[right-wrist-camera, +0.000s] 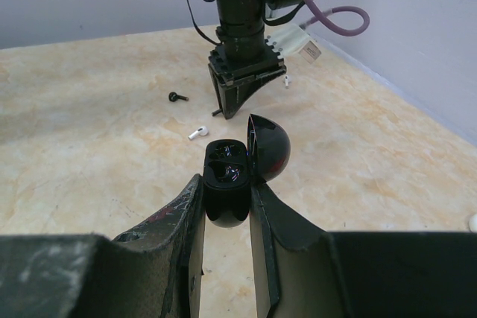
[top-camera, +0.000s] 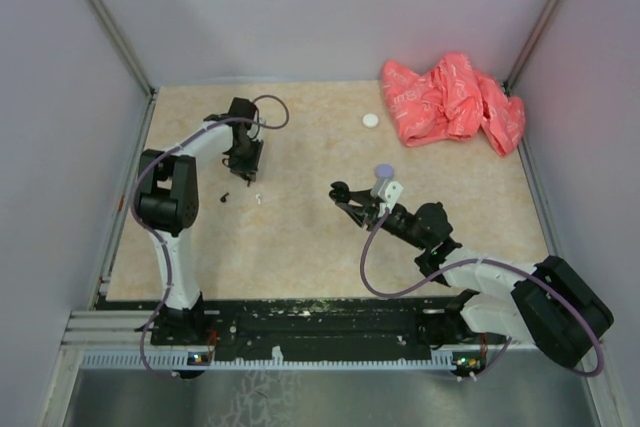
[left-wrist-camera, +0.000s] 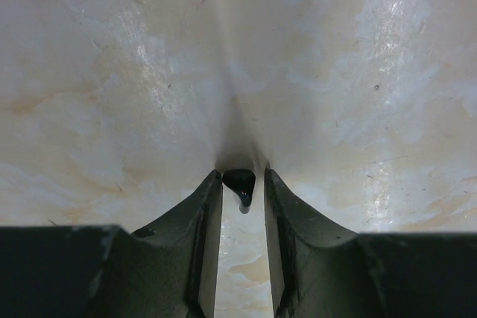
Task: Insert the wireless bluetooth earbuds into the charging case
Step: Pick up the earbud from the center of the board.
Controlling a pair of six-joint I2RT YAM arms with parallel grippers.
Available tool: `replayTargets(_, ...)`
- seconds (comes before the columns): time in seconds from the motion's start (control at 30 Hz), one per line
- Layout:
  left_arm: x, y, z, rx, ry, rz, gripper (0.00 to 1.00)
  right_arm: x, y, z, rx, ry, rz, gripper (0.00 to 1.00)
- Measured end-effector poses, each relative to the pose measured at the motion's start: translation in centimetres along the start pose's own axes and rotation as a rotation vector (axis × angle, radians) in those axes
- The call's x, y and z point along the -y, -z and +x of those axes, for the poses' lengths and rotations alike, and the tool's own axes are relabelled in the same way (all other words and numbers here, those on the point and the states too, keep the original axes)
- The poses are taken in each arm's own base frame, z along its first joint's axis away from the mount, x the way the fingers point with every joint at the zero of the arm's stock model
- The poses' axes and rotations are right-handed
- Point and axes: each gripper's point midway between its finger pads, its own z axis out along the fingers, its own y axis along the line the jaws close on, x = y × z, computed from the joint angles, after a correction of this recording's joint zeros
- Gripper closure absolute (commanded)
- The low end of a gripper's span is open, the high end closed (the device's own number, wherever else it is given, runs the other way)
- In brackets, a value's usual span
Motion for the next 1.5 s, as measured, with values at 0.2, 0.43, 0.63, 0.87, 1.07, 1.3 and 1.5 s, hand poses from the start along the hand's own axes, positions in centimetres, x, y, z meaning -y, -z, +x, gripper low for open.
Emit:
replayTargets(0.2,-0.1,-0.1,0.0,-0.014,-0.020,-0.030,0.72,-0.1,0.0,0.0,0.000,0.000,-0.003,1.00)
replayTargets(0.43,-0.1,-0.1,0.0,-0.015,-0.023,-0.032,0.80,-0.1,0.0,0.0,0.000,0.000,-0.004,1.00)
replayTargets(0.63,0.0,0.2,0.3,0.008,-0.023,-0.025,0.85,-0.2,0.0,0.0,0.001,0.000,-0.010,1.00)
replayTargets(0.87,0.7,1.5,1.8,0.031,-0.014,-0.014,0.86,-0.3,0.0,0.3,-0.014,-0.007,-0.020,1.00)
replayTargets(1.07,3.0,5.8,0.1,0.199,-0.026,0.022,0.86,-0.4,-0.5,-0.3,-0.020,-0.009,-0.037,1.00)
replayTargets(1.3,7.7,12.5,-2.0,0.451,-0.070,0.113,0.85,-0.3,-0.8,-1.0,-0.008,0.014,-0.044,1.00)
replayTargets(1.5,11.0,17.6,-2.1,0.630,-0.089,0.209,0.86,0.2,-1.4,-2.2,0.017,0.048,-0.020,1.00)
